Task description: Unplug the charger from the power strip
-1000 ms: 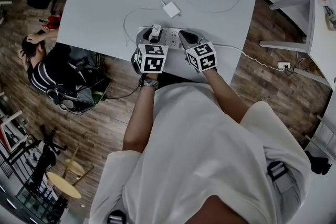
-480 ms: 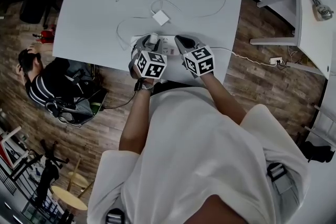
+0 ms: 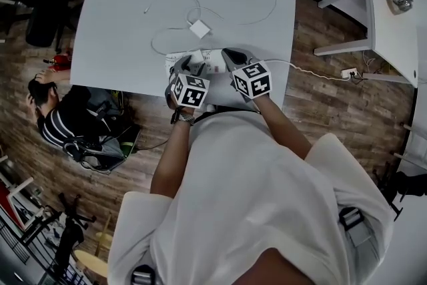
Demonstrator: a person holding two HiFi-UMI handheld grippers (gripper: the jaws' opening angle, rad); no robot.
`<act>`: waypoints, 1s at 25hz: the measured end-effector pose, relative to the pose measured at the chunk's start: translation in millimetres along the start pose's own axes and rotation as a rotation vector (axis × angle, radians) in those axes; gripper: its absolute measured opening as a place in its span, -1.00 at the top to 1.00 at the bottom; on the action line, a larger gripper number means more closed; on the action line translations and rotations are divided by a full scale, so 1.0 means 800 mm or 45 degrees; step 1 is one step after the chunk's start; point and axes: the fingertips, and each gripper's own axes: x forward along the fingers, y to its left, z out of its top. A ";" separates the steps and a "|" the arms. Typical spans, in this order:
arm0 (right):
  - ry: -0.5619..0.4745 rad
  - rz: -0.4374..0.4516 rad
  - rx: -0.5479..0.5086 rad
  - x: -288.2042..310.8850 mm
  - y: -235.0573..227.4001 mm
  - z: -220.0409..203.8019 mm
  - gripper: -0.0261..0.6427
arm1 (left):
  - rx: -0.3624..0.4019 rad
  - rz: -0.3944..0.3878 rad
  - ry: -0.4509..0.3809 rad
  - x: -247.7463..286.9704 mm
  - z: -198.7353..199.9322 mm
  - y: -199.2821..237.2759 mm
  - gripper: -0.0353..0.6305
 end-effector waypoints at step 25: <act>-0.467 -0.179 -0.240 -0.154 0.071 0.136 0.92 | -0.077 0.141 -0.630 -0.212 0.134 0.033 0.88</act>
